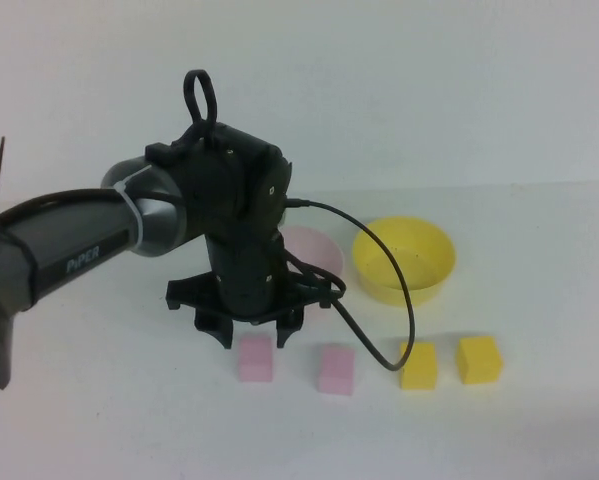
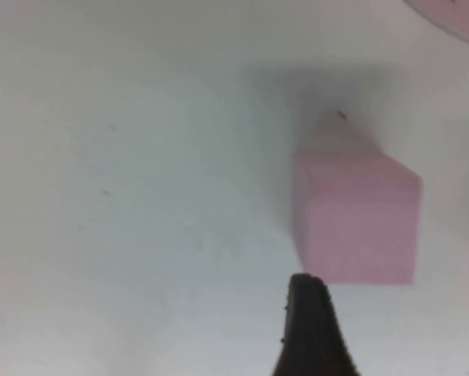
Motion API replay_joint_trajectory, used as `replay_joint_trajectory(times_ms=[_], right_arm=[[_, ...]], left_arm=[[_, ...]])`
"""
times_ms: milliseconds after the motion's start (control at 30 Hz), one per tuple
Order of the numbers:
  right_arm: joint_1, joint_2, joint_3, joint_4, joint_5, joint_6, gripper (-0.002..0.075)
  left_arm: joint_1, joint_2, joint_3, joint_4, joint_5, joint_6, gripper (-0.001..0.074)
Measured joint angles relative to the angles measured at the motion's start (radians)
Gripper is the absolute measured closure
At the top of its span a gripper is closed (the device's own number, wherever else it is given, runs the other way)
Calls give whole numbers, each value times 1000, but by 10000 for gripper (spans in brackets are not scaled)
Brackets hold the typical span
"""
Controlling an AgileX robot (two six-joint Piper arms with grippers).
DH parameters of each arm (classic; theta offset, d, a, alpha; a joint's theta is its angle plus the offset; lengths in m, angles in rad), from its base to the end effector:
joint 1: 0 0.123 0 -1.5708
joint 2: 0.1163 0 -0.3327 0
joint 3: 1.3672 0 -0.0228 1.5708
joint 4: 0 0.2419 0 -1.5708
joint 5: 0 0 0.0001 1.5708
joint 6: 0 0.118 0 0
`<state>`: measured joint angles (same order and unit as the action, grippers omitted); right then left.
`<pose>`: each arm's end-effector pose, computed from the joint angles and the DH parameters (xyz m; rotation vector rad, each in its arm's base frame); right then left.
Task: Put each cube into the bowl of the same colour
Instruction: Pick up all the pink cubes and place them in the pink bowl
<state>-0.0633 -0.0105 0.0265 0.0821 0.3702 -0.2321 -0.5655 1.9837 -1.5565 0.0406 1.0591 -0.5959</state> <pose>0.0217 0.0021 0.1634 -0.1067 1.8672 -0.1234 0.3600 -0.2235 0.2348 -0.0202 2.9761 -0.0944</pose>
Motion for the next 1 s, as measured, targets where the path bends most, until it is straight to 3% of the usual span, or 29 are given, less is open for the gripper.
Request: replay_joint_trajectory(times_ms=[200,433,600,1000], right_arm=[[0,0,0,0,0,0,728],[0,0,0,0,0,0,728],[0,0,0,0,0,0,728],[0,0,0,0,0,0,728]], left_arm=[[15,0,0,53,-37,-60,335],[56,7,0,-8,-62,-60,335],[80,59,0,-82,-64,29,335],[80,133,-2,-60,-79,119,335]])
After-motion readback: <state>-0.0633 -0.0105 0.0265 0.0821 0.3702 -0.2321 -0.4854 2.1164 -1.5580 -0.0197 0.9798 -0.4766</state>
